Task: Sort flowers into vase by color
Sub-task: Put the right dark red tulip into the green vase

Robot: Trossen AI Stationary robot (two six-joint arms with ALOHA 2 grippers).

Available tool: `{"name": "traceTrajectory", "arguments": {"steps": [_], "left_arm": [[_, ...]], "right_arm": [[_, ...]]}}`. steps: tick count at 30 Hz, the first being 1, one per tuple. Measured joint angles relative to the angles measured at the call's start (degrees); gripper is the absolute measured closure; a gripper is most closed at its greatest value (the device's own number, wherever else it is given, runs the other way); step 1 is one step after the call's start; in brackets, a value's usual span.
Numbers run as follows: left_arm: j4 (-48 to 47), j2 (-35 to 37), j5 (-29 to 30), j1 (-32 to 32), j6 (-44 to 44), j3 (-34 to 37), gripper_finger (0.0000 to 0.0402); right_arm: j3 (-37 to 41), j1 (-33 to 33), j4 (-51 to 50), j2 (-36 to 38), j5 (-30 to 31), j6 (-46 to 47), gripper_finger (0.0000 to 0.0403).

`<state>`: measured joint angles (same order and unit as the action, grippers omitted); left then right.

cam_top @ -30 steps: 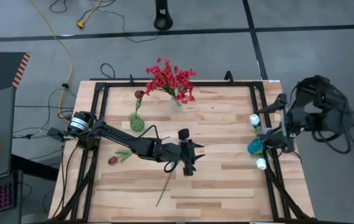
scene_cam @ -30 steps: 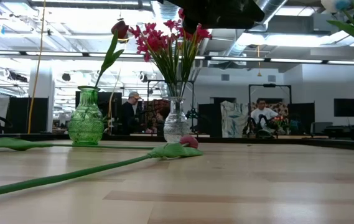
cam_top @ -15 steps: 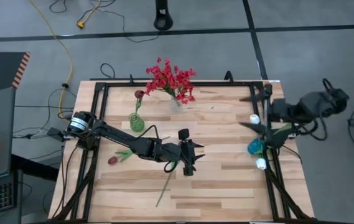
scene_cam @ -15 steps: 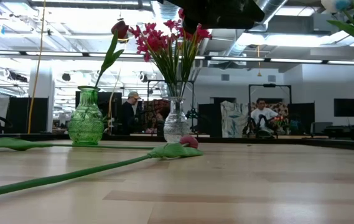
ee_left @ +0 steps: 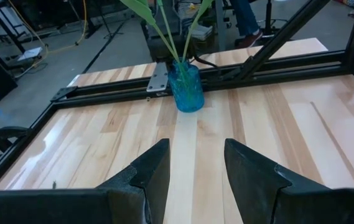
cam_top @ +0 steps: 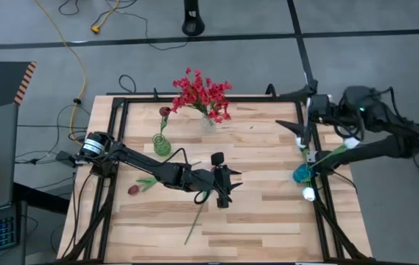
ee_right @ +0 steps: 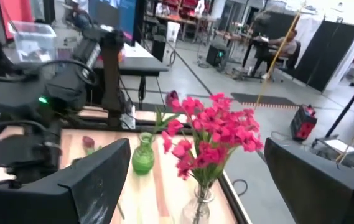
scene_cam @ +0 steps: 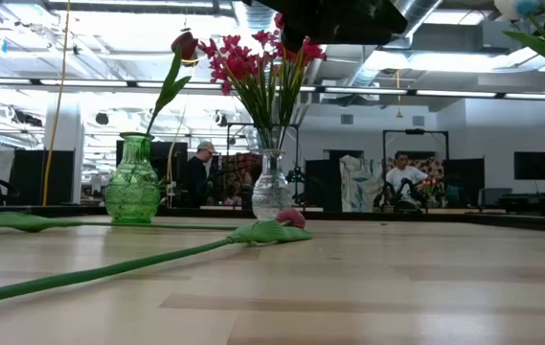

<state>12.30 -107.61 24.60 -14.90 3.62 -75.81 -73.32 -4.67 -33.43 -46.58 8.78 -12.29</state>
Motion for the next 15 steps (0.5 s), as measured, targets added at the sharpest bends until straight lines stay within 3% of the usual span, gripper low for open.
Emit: {"name": "traceTrajectory", "arguments": {"steps": [15], "left_arm": [[0.0,0.0,0.0,0.0,0.0,0.0,0.0261]], "right_arm": [[1.7,-20.3,-2.4,-2.2,-15.2,-2.3,0.0005]]}}
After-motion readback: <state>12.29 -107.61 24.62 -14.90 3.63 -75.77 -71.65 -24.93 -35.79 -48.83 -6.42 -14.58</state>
